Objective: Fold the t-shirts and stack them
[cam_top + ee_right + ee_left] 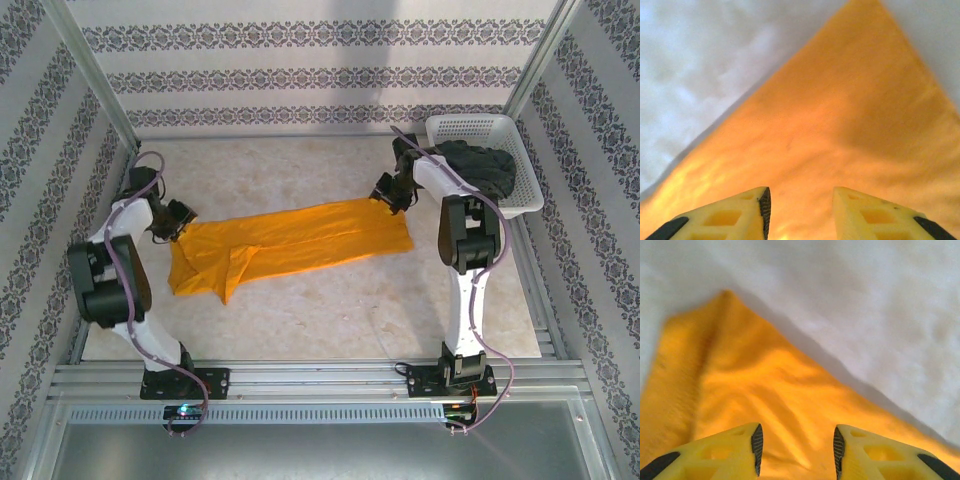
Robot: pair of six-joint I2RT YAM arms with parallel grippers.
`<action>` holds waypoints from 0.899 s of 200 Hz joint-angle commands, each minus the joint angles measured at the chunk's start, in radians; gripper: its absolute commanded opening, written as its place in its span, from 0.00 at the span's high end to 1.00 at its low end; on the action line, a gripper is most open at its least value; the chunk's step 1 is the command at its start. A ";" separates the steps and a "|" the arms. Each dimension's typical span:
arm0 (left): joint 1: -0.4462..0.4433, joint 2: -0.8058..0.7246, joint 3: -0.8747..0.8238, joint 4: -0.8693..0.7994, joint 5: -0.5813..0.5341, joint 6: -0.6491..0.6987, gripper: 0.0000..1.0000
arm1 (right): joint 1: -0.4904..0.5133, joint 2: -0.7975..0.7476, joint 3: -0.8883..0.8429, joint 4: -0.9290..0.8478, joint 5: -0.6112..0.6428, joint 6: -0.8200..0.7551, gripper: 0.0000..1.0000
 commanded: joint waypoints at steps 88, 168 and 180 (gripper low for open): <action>-0.243 0.071 -0.180 0.207 0.068 0.182 0.51 | 0.226 -0.485 -0.489 0.292 -0.211 0.068 0.54; -0.335 0.015 -0.224 0.218 0.054 0.163 0.67 | 0.228 -0.535 -0.564 0.316 -0.205 0.100 0.55; -0.350 0.011 -0.228 0.220 0.052 0.158 0.72 | 0.227 -0.537 -0.566 0.318 -0.204 0.102 0.55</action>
